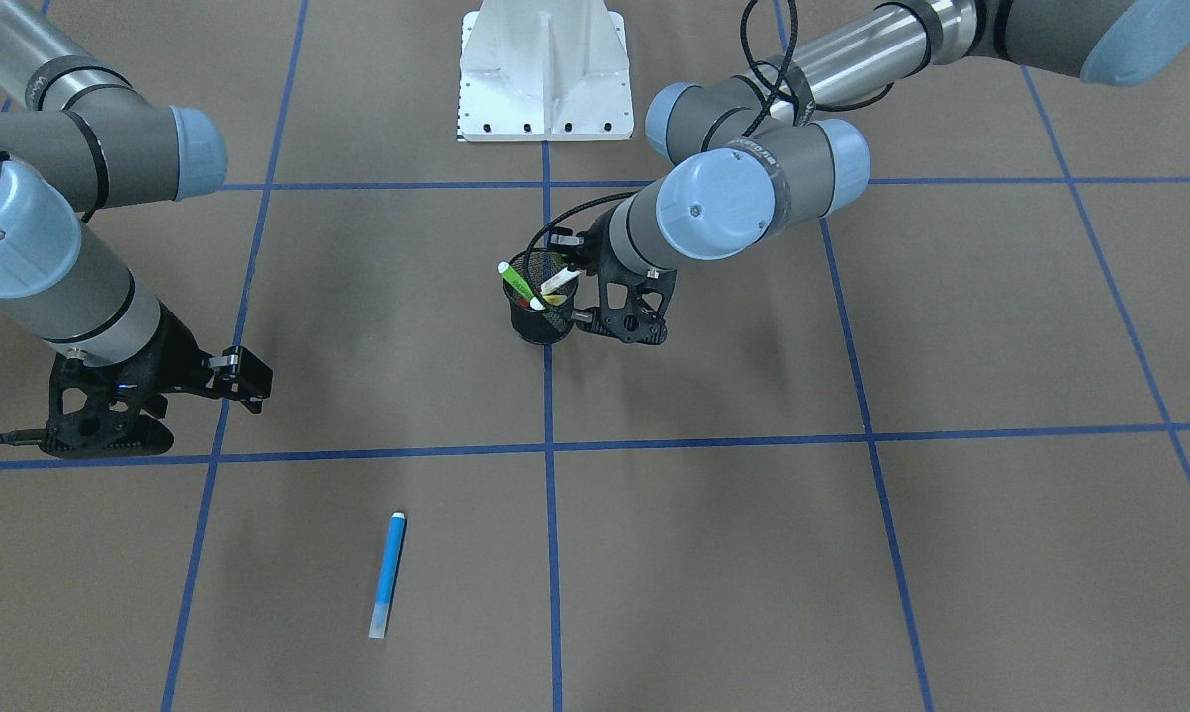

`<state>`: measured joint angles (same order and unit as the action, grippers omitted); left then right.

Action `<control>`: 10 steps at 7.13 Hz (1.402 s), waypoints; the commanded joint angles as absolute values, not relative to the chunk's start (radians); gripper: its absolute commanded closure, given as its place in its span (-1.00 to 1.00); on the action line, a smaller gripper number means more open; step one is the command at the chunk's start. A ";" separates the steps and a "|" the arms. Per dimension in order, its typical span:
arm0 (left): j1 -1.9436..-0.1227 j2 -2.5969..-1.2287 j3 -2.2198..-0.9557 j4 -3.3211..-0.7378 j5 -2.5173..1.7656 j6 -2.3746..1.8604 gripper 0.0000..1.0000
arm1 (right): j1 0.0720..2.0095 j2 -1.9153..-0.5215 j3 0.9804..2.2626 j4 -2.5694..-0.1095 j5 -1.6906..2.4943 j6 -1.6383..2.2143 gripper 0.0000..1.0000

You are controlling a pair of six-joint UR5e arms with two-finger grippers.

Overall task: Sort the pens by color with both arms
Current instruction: 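Lower the left gripper into the cup and grasp the red-capped white marker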

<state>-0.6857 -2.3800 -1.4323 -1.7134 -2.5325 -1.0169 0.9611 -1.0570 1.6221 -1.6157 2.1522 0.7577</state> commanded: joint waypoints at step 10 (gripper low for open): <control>-0.658 -2.379 -1.431 -1.713 -2.530 -1.017 0.57 | 0.957 -1.057 1.620 -1.615 2.152 0.758 -1.00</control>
<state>-0.6590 -2.3783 -1.4293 -1.7136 -2.5297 -1.0168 0.9573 -1.0574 1.6199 -1.6153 2.1518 0.7578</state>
